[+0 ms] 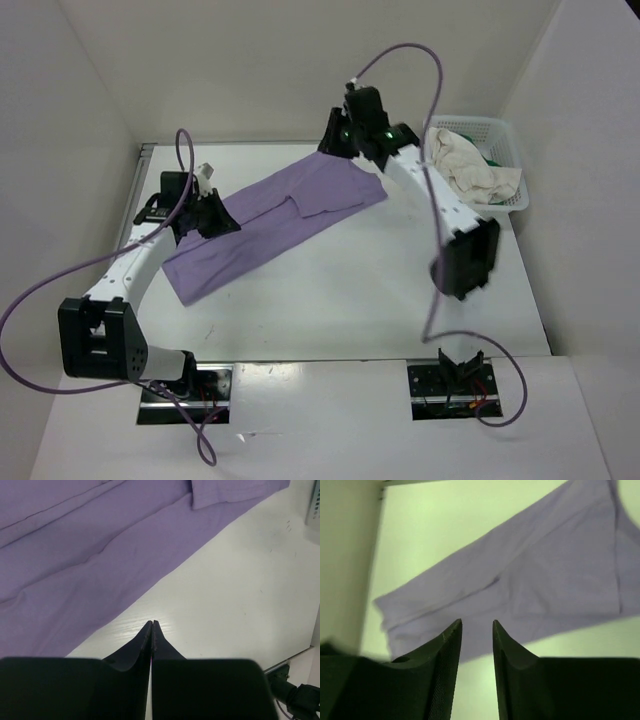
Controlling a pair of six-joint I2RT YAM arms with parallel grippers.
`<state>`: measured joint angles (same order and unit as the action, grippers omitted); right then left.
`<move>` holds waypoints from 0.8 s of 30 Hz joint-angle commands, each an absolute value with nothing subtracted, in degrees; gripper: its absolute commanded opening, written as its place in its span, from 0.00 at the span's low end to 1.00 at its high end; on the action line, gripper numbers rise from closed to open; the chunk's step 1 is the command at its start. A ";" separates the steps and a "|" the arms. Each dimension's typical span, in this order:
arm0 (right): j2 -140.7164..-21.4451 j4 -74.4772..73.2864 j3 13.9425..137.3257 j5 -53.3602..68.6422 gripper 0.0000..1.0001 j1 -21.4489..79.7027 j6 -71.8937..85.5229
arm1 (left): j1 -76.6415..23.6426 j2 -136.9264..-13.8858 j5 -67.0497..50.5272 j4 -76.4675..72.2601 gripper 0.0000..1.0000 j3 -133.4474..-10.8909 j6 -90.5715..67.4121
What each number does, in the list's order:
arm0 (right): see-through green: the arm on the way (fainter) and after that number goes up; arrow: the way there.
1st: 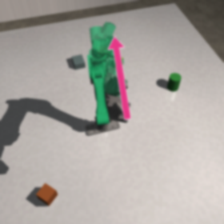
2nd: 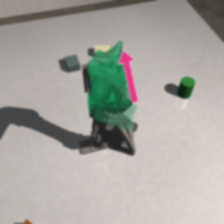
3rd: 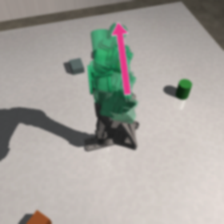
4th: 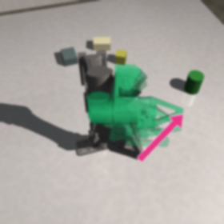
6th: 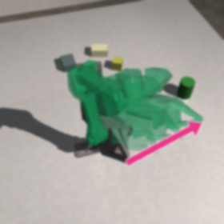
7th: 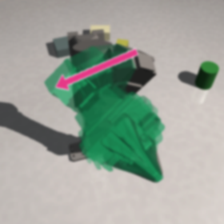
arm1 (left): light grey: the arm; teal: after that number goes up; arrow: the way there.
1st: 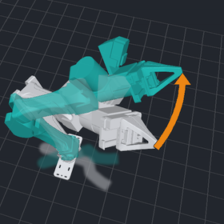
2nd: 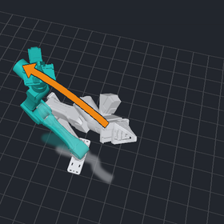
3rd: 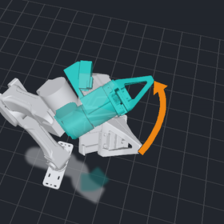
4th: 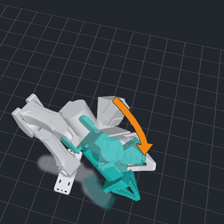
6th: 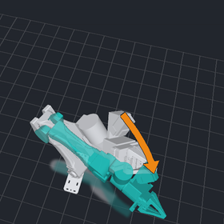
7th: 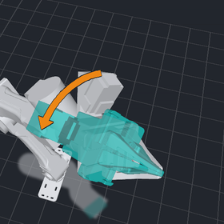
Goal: Fold and stack the t-shirts
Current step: Rotate the tshirt 90 degrees
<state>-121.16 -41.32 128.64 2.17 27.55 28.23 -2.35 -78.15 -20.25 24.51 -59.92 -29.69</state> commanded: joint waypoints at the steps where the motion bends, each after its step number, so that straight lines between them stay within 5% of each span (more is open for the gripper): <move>1: -100.24 -21.16 97.80 4.92 0.37 32.42 31.89 | -1.50 -76.22 -20.57 25.31 0.02 -62.15 -26.98; 3: -93.44 -16.63 82.88 4.92 0.31 36.88 37.93 | 1.66 -75.50 -21.97 24.79 0.00 -60.91 -26.98; 5: -93.86 -11.71 75.28 4.92 0.13 42.85 42.95 | 2.98 -74.97 -21.97 24.79 0.00 -60.29 -26.98; 10: -104.13 -6.07 76.72 2.54 0.01 53.77 47.88 | 2.99 -74.97 -22.50 24.79 0.00 -59.77 -27.59; 13: -110.90 -0.89 77.87 2.64 0.09 56.16 52.71 | 4.74 -74.97 -22.50 23.47 0.00 -58.28 -29.08; 15: -115.72 2.10 78.75 3.25 0.24 56.87 55.53 | 5.80 -75.75 -22.50 22.94 0.02 -57.22 -29.09; 24: -127.52 2.99 83.14 -3.06 0.47 59.06 68.90 | 7.29 -78.22 -23.55 19.86 0.08 -56.07 -30.15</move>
<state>-124.18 0.82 81.10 2.33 58.13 63.16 7.01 -77.08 -21.87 22.72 -56.55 -29.17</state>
